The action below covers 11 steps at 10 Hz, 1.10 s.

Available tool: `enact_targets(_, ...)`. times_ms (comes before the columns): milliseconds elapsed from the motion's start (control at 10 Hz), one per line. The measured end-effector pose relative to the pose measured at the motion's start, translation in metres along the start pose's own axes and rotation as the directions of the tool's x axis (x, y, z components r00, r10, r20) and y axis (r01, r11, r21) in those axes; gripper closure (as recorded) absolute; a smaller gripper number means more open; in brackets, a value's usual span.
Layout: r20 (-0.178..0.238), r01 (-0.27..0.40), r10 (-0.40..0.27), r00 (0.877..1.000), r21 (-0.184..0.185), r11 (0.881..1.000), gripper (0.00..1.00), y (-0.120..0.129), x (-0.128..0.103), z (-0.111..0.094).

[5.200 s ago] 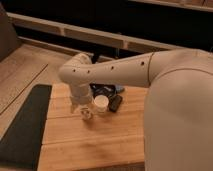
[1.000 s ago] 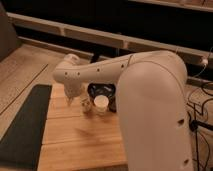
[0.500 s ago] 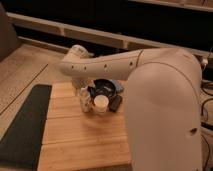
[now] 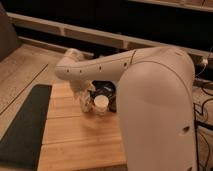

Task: Knock the bottle over

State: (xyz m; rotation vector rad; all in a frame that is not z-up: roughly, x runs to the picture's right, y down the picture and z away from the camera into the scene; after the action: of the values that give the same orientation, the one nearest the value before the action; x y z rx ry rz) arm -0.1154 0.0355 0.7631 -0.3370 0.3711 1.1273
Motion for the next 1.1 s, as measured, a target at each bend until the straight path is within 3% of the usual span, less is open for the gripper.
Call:
enact_targets(200,-0.083,-0.048,0.050,0.995,0.027,0.998,0.35,0.017,0.035,-0.008)
enact_targets(400,-0.131,-0.070,0.074,0.989,0.034,0.997,0.35,0.025,0.052,-0.005)
enact_targets(500,-0.159,-0.086,0.087,0.983,0.010,0.996,0.35,0.033,0.054,0.005)
enact_targets(700,-0.175,-0.075,0.067,0.982,-0.042,0.996,0.35,0.046,0.046,0.021)
enact_targets(1100,-0.144,0.024,-0.052,0.988,-0.191,0.981,0.35,0.066,-0.002,0.064)
